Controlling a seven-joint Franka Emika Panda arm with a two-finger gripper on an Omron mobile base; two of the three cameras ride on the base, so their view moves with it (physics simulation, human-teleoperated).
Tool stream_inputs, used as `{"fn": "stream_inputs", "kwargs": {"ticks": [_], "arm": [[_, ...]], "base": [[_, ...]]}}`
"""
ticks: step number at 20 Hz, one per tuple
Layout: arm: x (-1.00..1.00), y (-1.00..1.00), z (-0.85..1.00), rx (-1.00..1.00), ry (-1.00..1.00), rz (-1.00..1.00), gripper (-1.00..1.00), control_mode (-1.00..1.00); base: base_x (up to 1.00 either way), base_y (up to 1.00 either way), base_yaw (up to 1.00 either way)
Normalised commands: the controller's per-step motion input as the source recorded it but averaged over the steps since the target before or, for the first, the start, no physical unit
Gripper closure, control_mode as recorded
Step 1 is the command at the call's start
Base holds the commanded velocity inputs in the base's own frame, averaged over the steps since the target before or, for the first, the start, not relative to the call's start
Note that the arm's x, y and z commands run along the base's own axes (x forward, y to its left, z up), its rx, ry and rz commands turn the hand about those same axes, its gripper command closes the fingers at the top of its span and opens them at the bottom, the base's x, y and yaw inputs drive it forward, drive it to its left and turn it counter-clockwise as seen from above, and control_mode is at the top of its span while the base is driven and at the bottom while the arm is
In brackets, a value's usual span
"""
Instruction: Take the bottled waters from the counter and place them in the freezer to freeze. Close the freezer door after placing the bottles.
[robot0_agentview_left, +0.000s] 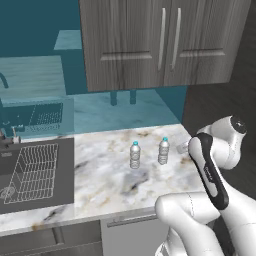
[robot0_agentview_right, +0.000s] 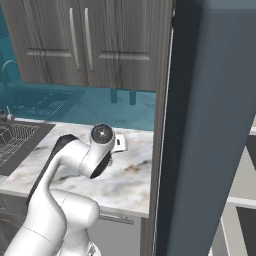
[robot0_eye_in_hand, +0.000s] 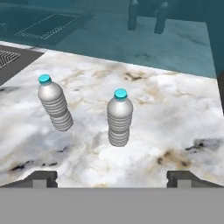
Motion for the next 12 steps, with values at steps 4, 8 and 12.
{"fn": "stream_inputs", "kwargs": {"ticks": [4,8,12], "arm": [[0.19,0.0,-0.22,0.0,-0.05,0.12,-1.0,-1.0],[0.35,0.01,-0.27,0.0,-0.08,0.13,-1.0,-1.0],[0.28,-0.02,-0.09,0.04,-0.07,0.17,-1.0,-1.0]], "base": [[0.0,0.0,0.0],[0.0,0.0,0.0],[0.0,0.0,0.0]]}}
